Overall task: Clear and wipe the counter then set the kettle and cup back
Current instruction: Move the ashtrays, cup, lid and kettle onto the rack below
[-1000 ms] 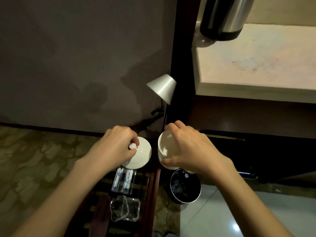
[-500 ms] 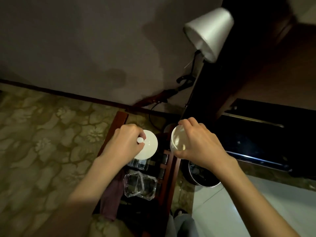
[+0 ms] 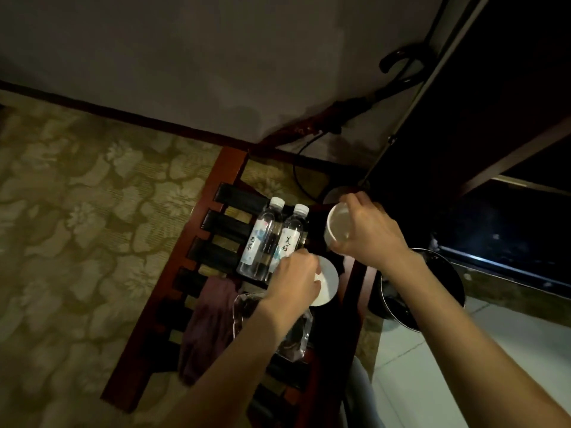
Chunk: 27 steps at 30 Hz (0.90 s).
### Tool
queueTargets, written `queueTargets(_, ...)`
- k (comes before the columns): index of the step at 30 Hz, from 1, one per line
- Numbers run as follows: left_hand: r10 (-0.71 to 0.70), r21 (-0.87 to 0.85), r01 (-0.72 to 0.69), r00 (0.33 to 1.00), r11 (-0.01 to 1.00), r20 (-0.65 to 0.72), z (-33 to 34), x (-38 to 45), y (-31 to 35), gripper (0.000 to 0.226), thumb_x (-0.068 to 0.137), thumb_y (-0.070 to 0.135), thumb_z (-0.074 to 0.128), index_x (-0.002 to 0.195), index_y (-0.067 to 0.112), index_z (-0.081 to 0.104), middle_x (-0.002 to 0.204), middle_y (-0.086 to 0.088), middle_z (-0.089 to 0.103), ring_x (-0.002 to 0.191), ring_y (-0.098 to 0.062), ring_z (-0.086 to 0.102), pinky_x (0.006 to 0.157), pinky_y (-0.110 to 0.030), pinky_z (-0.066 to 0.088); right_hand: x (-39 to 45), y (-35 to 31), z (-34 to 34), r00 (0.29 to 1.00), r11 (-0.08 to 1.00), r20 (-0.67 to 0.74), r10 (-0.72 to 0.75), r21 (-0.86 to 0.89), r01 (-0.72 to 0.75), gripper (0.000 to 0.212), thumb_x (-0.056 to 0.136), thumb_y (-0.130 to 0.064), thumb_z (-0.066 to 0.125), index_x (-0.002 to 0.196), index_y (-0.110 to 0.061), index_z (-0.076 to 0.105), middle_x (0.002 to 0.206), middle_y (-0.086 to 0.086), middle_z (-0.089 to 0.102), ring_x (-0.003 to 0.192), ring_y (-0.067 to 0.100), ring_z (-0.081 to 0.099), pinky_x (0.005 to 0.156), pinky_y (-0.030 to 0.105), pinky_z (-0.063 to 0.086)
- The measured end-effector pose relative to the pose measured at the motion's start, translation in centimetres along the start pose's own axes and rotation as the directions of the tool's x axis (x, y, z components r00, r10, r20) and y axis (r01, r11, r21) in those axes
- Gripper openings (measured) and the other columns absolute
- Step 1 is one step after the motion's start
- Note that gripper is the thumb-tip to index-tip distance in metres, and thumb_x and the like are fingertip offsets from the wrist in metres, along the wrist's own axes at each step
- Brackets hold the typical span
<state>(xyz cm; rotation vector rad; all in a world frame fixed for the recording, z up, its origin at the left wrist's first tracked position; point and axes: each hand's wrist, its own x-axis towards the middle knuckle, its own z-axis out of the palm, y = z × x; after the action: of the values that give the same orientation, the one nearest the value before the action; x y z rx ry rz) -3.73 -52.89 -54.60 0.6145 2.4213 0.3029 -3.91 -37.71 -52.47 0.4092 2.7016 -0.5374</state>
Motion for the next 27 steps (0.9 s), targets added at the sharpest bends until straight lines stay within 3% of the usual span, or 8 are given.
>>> queueTargets(8,-0.049,0.062,0.045,0.997,0.997,0.065,4.6,2.8,-0.7,0.027,0.092,0.008,0.054,0.116,0.011,0.065,0.118,-0.010,0.054,0.107,-0.034,0.058,0.085,-0.036,0.047,2.8,0.0,3.7,1.000,0.999,-0.003,-0.016,-0.036,0.016,0.071,0.071,-0.033,0.078,0.129,-0.017,0.039,0.131,0.003,0.038,0.119,0.028,0.041,0.072,0.037,0.046)
queueTargets(14,-0.065,0.014,0.064,0.994,0.998,0.086,4.5,3.3,-1.2,0.024,0.089,0.009,0.056,0.112,0.010,0.061,0.116,-0.010,0.057,0.105,-0.031,0.059,0.086,-0.036,0.048,2.6,-1.5,4.6,0.996,0.995,0.008,-0.086,-0.059,0.086,0.075,0.073,-0.031,0.078,0.133,-0.015,0.037,0.131,0.004,0.037,0.119,0.028,0.042,0.066,0.032,0.039)
queueTargets(21,-0.052,0.018,0.051,0.991,0.999,0.121,3.8,2.4,-1.9,0.034,0.086,0.021,0.062,0.118,0.012,0.058,0.118,-0.008,0.057,0.108,-0.027,0.057,0.086,-0.031,0.044,2.2,-1.8,5.3,0.993,0.994,0.048,-0.107,0.032,0.106,0.089,0.071,-0.041,0.078,0.142,-0.020,0.028,0.138,0.005,0.031,0.126,0.029,0.033,0.083,0.040,0.049)
queueTargets(27,-0.080,0.015,0.079,0.993,0.997,0.092,2.3,1.4,-2.6,0.033,0.083,0.026,0.065,0.114,0.016,0.060,0.109,-0.002,0.064,0.103,-0.021,0.061,0.087,-0.031,0.047,1.6,-1.2,4.6,0.994,0.986,0.062,-0.091,0.143,0.081,0.104,0.068,-0.036,0.081,0.149,-0.028,0.015,0.149,0.004,0.021,0.135,0.029,0.024,0.098,0.045,0.042)
